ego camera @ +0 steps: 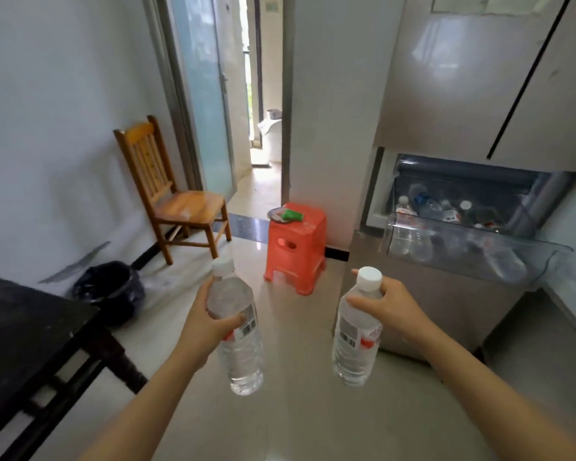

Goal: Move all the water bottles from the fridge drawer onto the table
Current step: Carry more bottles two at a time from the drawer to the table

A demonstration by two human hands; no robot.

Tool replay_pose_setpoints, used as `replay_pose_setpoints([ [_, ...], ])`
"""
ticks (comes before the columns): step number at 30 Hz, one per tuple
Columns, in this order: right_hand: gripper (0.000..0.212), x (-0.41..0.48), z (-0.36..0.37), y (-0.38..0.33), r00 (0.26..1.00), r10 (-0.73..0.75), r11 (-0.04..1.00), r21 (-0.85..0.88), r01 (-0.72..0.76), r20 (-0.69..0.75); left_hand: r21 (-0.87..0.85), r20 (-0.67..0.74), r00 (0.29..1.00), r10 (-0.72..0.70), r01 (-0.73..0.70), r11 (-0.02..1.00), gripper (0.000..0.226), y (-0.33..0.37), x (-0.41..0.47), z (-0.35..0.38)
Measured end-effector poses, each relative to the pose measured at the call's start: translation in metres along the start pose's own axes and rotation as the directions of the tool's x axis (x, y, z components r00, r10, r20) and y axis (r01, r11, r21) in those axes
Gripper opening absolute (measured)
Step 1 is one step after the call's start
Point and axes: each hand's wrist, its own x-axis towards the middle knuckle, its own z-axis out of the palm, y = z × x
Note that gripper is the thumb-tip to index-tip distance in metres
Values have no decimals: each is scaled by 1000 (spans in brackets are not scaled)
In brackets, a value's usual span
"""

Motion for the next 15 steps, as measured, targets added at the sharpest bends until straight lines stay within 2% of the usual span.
replay_pose_setpoints([
  [4,28,-14,60,-29,979,-125,992,16,124,160,11,-197,980,-32,35,999,83,-15,-52,-69],
  [8,19,-30,109,-46,955,-169,984,-19,179,243,1,-381,924,-39,43,999,76,-19,-109,-123],
  [12,19,-60,160,-74,890,-224,965,-38,260,398,-6,-494,868,-60,65,998,76,-20,-168,-169],
  [15,29,-86,197,-99,830,-242,947,-61,314,502,-39,-548,833,-77,66,997,75,-18,-208,-204],
])
